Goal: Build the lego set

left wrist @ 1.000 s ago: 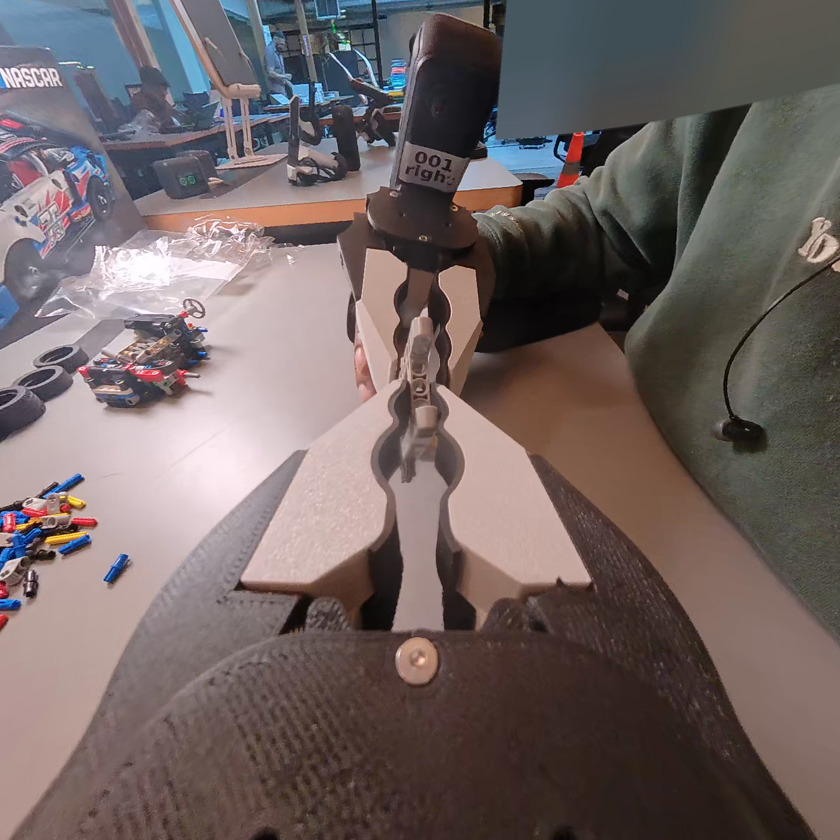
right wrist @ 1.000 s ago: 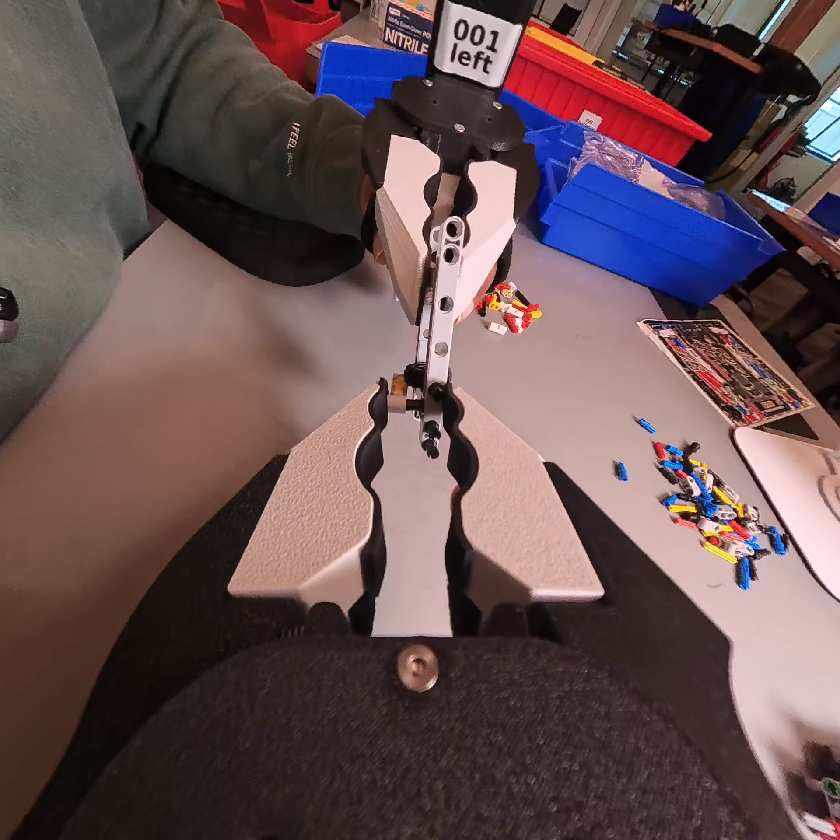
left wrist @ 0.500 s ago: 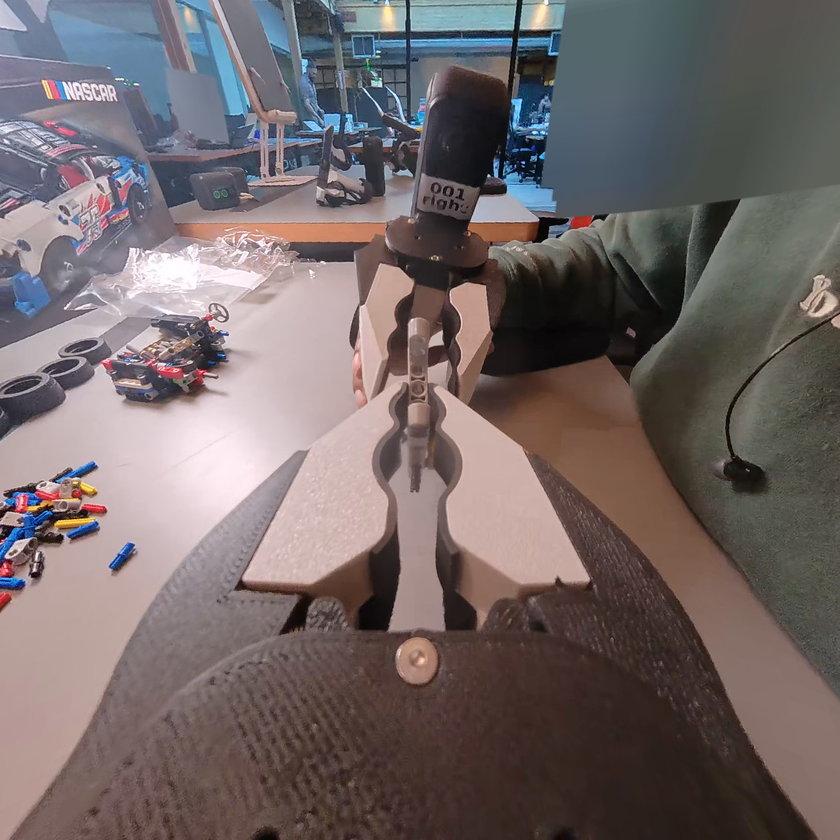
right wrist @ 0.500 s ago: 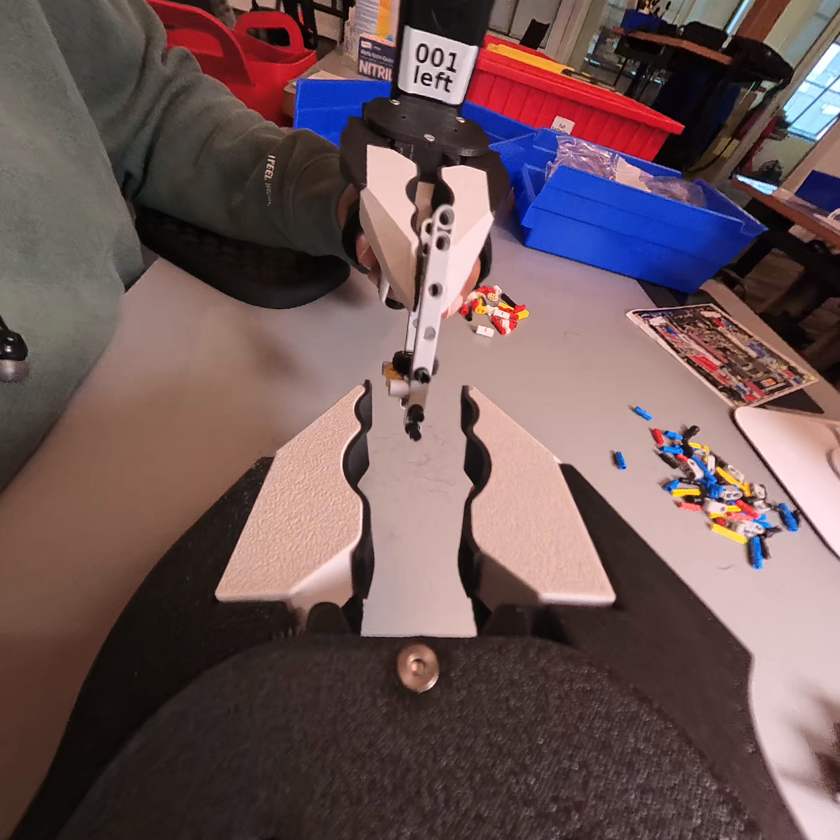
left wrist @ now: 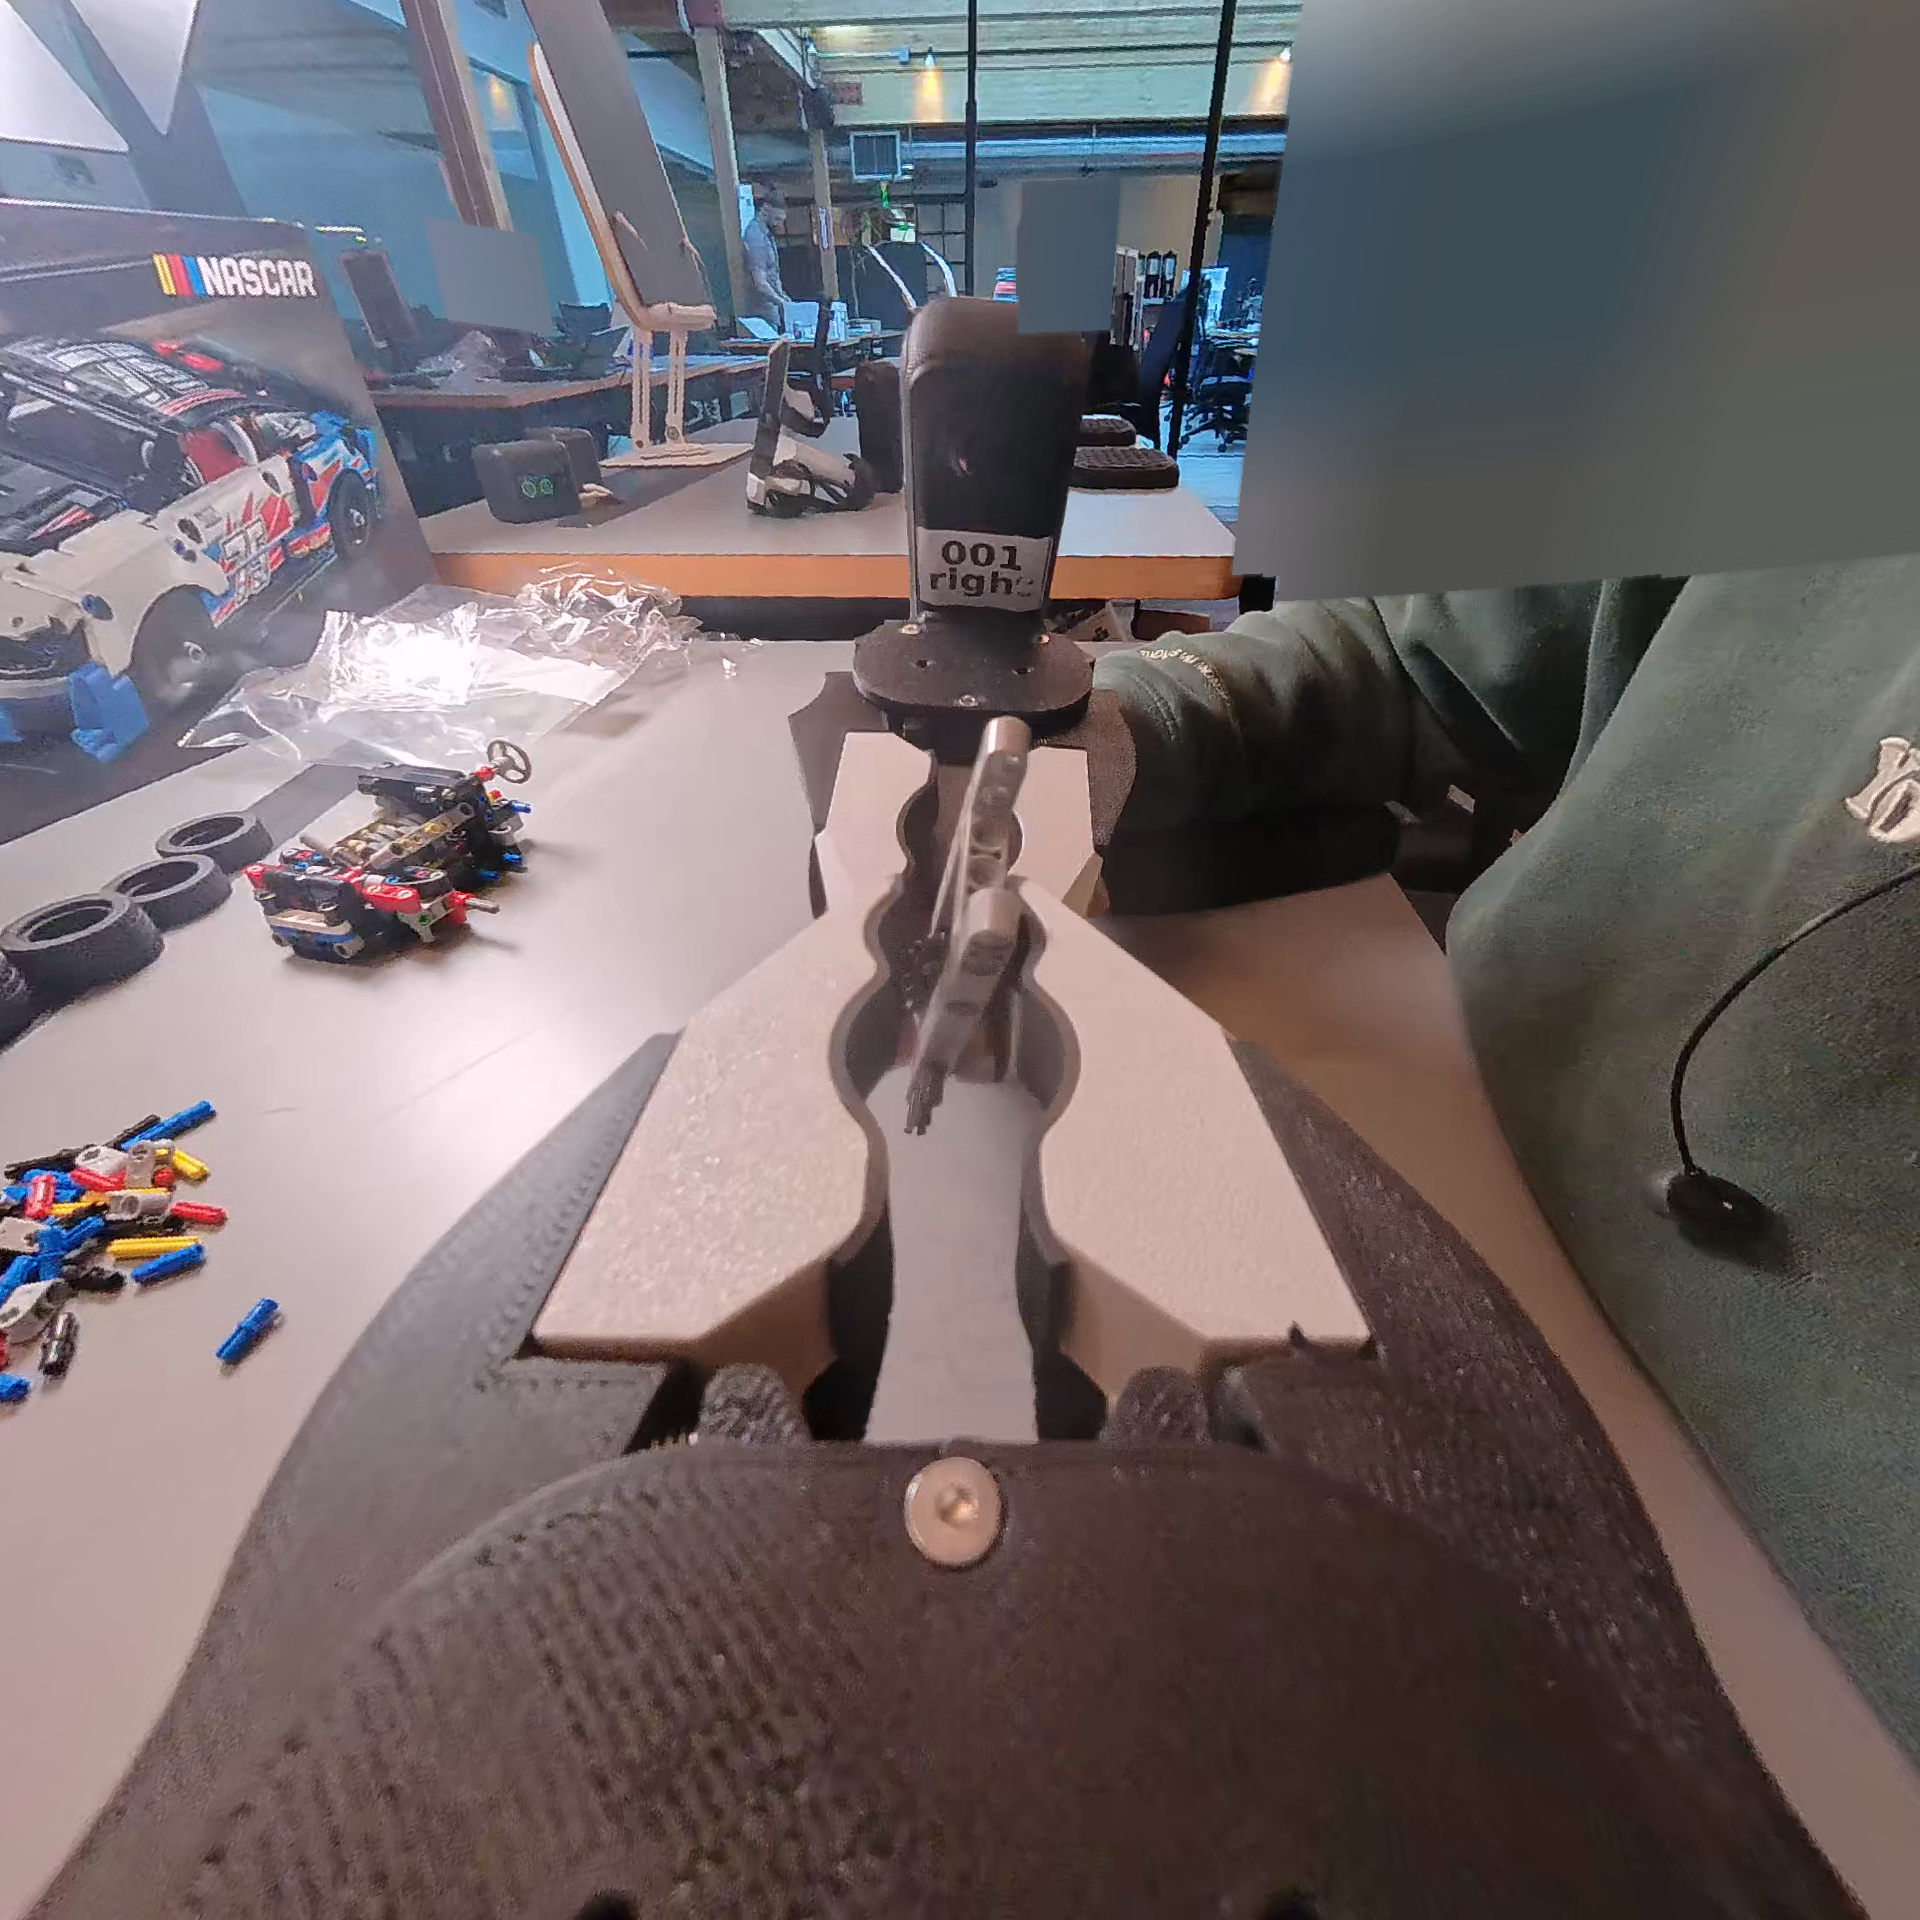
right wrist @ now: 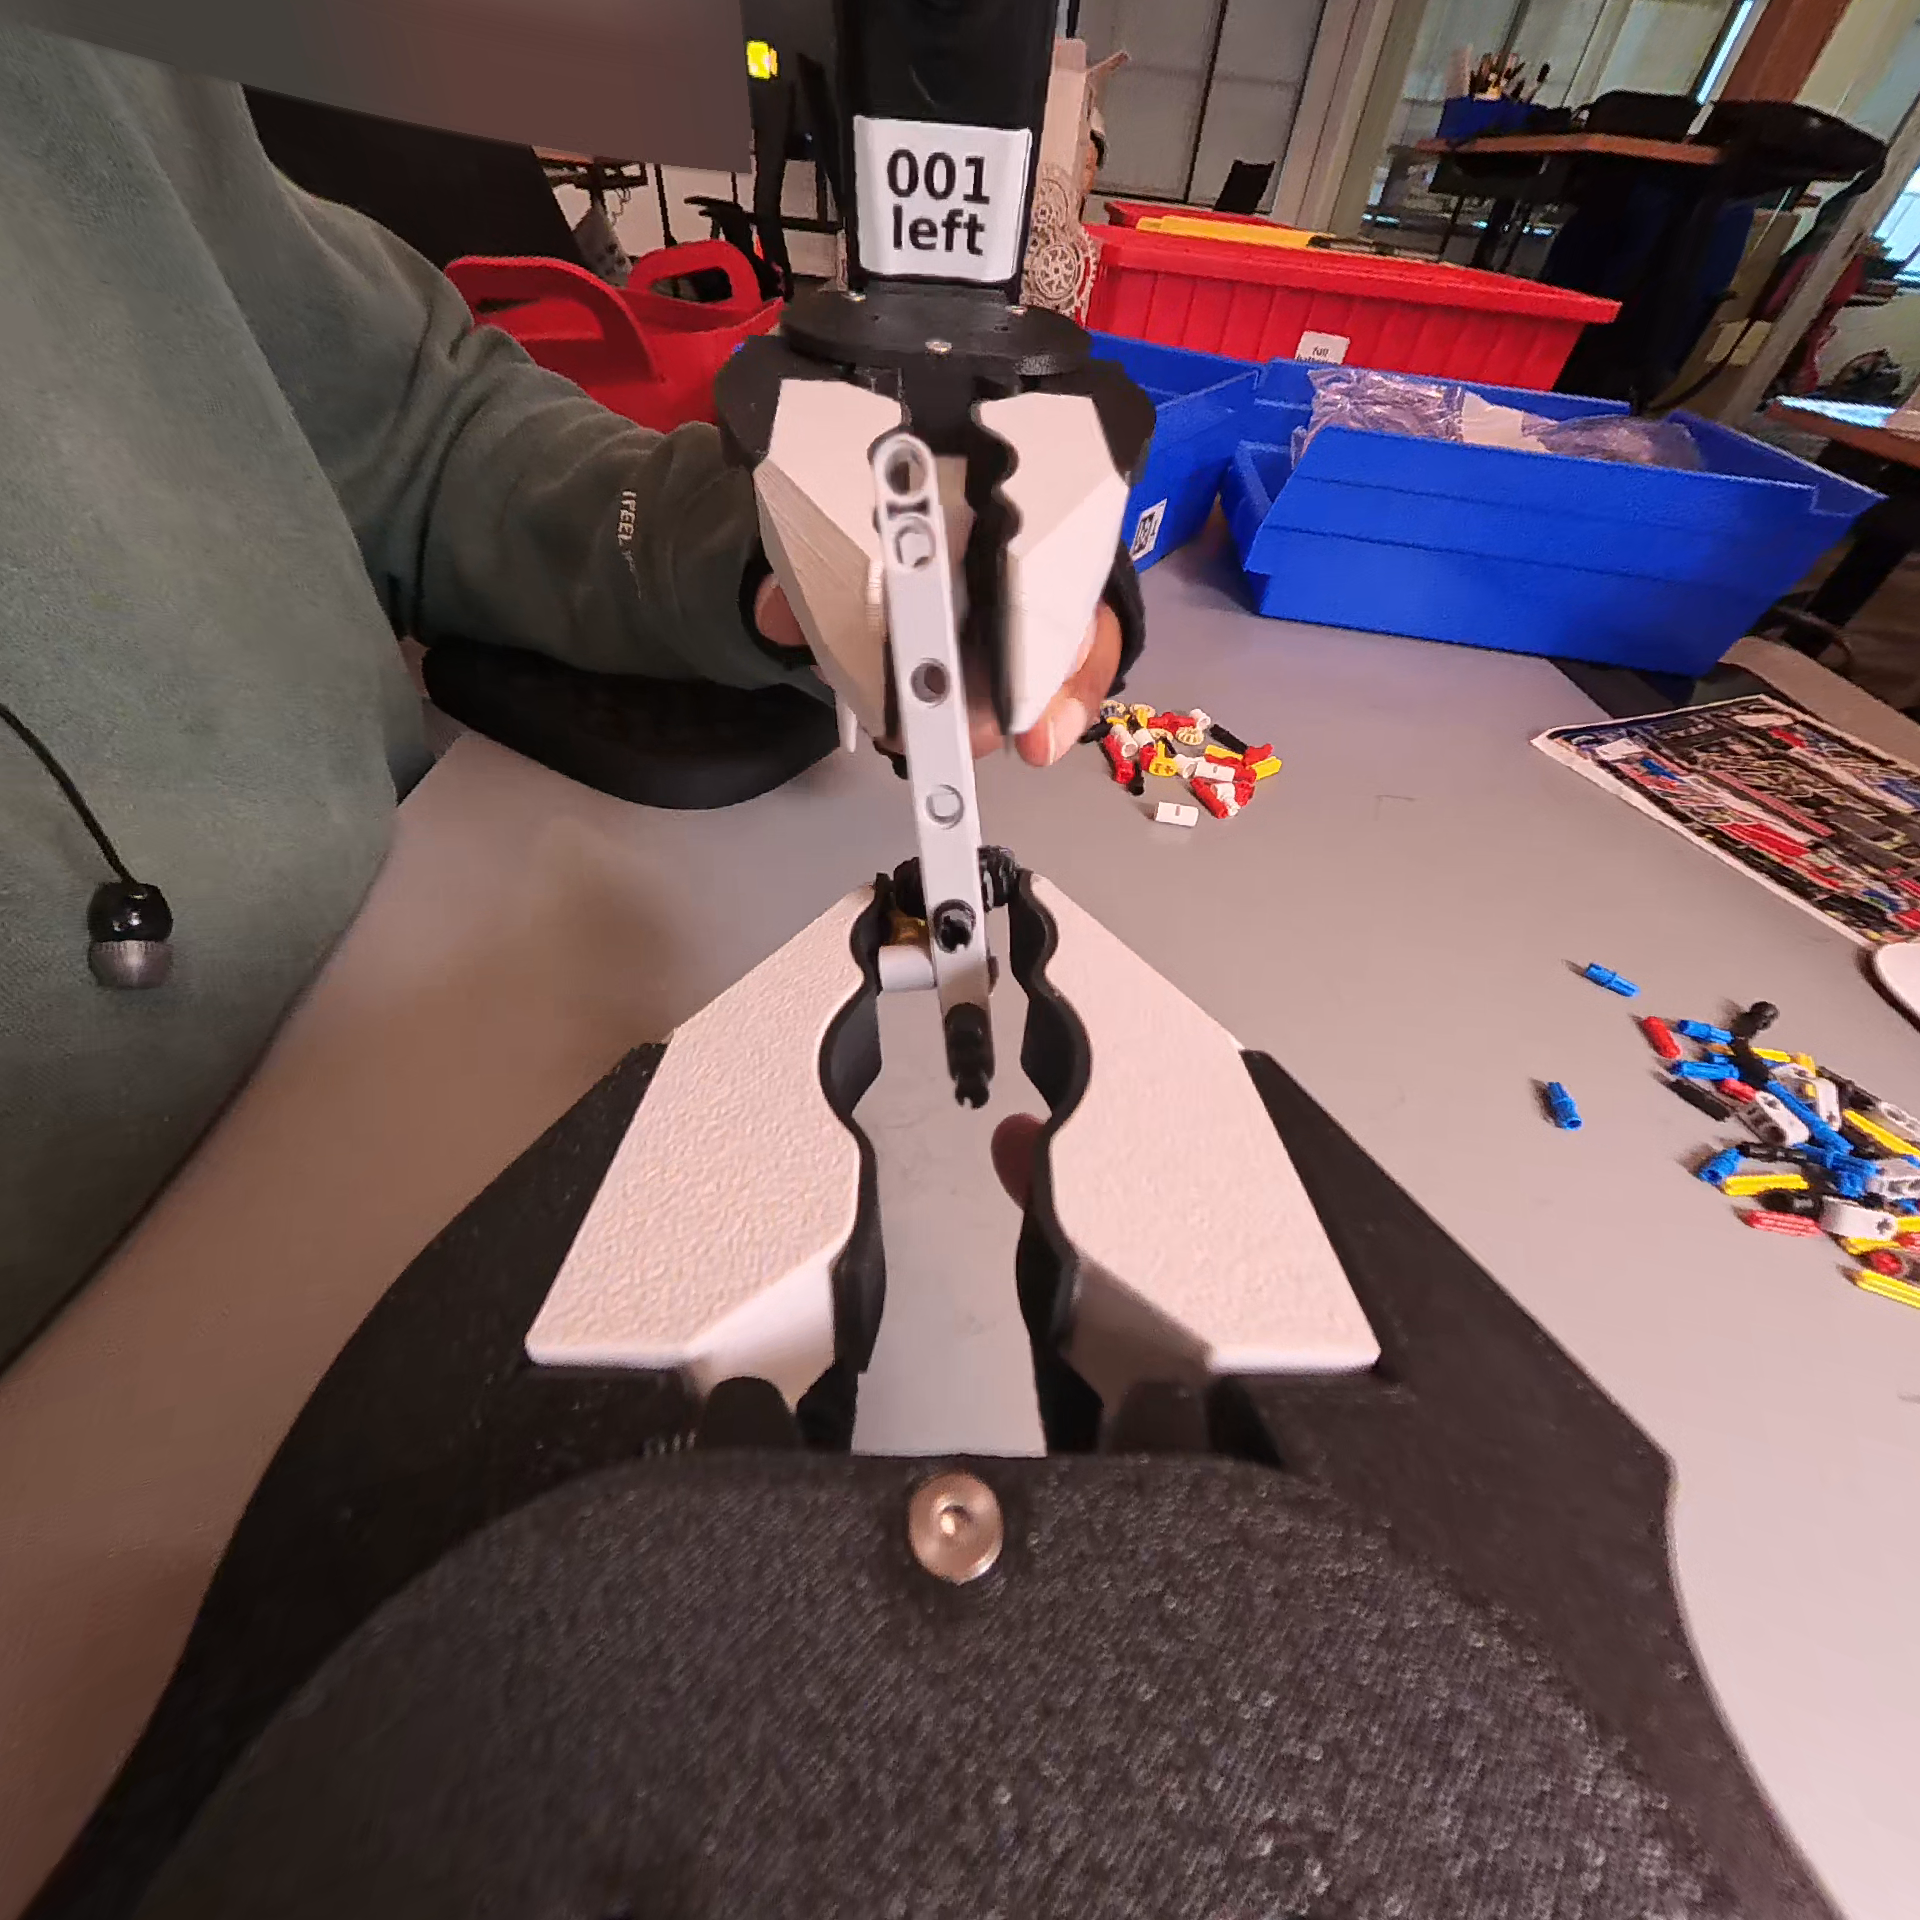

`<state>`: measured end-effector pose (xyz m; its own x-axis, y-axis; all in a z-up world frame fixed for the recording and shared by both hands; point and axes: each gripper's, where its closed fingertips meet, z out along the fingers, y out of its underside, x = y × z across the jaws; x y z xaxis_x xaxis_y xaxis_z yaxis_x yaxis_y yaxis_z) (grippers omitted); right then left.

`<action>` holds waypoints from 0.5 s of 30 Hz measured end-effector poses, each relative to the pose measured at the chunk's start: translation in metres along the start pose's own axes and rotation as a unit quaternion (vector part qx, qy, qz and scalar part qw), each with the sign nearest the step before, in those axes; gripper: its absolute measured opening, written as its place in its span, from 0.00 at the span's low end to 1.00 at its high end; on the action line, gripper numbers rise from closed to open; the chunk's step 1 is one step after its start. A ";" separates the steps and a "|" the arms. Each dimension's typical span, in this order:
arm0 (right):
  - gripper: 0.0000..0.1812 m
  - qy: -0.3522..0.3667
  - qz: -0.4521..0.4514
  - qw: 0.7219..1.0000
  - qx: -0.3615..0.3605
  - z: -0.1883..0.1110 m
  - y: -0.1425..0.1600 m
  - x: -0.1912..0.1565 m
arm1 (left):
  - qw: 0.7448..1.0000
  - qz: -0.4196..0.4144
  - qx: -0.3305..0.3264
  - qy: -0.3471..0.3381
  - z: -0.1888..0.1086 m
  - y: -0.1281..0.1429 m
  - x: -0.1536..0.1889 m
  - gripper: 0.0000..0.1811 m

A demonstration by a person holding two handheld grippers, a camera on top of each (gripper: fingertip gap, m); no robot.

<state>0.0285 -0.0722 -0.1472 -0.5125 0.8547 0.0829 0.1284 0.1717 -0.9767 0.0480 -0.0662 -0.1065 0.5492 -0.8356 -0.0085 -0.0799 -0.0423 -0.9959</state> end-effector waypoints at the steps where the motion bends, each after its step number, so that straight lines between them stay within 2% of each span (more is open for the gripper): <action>1: 0.12 -0.001 0.003 1.000 0.003 -0.001 -0.001 0.000 | 1.000 -0.005 0.000 0.002 -0.002 0.000 -0.001 0.11; 3: 0.12 -0.003 0.013 1.000 0.006 -0.002 -0.003 0.001 | 1.000 -0.022 -0.007 0.007 -0.006 0.002 -0.003 0.13; 7: 0.11 0.000 0.024 1.000 0.013 -0.003 -0.008 0.004 | 0.999 -0.026 -0.047 0.009 -0.004 0.014 -0.003 0.05; 11: 0.11 0.004 0.017 1.000 0.018 -0.004 -0.012 0.004 | 0.998 -0.033 -0.048 0.003 -0.004 0.010 -0.003 0.05; 15: 0.11 0.009 0.005 1.000 0.018 -0.005 -0.014 0.004 | 0.996 -0.076 -0.035 0.012 -0.004 0.007 -0.004 0.05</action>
<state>0.0289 -0.0691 -0.1320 -0.4959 0.8651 0.0755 0.1027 0.1448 -0.9841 0.0418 -0.0650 -0.1131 0.5391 -0.8296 0.1454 -0.0556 -0.2073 -0.9767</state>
